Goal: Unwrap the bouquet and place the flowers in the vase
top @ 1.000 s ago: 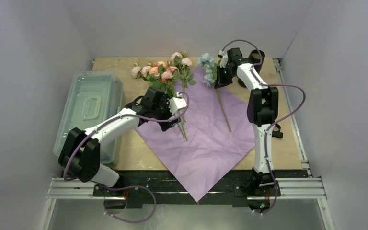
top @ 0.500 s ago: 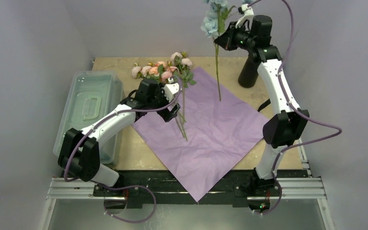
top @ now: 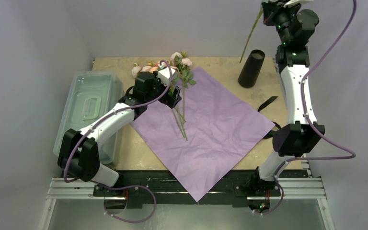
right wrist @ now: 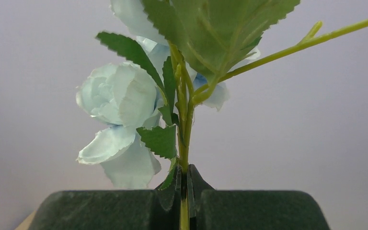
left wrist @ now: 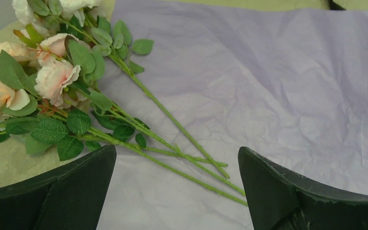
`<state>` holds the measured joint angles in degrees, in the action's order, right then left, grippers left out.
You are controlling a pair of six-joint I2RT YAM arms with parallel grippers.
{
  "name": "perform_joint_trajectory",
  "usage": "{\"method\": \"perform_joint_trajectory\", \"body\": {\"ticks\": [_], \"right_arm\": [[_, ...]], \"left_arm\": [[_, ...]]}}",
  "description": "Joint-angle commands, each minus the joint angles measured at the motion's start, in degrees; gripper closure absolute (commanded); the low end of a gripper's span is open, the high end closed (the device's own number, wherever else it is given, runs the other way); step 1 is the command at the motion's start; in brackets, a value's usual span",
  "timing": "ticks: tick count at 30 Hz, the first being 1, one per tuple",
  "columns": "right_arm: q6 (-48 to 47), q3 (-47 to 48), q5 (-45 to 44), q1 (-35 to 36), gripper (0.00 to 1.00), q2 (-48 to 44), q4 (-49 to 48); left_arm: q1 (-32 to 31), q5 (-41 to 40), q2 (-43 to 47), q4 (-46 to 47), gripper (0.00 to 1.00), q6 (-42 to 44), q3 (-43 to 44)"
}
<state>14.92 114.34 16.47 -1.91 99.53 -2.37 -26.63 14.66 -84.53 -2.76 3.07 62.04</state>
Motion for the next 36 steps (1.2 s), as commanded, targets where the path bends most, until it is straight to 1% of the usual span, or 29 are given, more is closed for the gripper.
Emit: {"method": "perform_joint_trajectory", "body": {"ticks": [1, 5, 10, 17, 25, 29, 32, 36], "right_arm": [[1.98, -2.60, -10.96, -3.63, 1.00, -2.30, -14.97], [1.50, -1.94, -16.13, -5.72, 1.00, -0.11, -19.56], [-1.54, -1.77, -20.90, -5.79, 1.00, 2.27, -23.54], [-5.71, -4.82, -27.12, -5.82, 1.00, 4.49, -28.33], [-7.79, -10.99, -26.71, -5.81, 1.00, 4.13, -30.91], [-7.38, -14.07, -25.76, -5.82, 1.00, 4.16, -31.01], [-5.97, -14.89, -25.26, -5.82, 1.00, 4.93, -28.59], [-3.29, -15.36, -24.52, -5.82, 1.00, 6.12, -24.75]], "left_arm": [[0.35, -0.05, 2.29, 7.06, 0.00, -5.54, 2.85], [0.35, 0.45, 1.21, 7.51, 0.00, -6.37, 3.98], [0.35, 1.42, 0.66, 8.98, 0.00, -7.21, 3.75], [0.35, 1.68, -0.27, 9.35, 0.00, -8.12, 4.11], [0.35, 1.63, -1.25, 8.63, 0.00, -8.13, 4.66], [0.35, -0.16, -2.24, 6.86, 0.00, -8.42, 5.94], [0.51, -1.78, -3.55, 3.87, 0.00, -9.37, 8.36], [1.32, -2.46, -4.47, 2.86, 0.00, -10.86, 9.78]]}}
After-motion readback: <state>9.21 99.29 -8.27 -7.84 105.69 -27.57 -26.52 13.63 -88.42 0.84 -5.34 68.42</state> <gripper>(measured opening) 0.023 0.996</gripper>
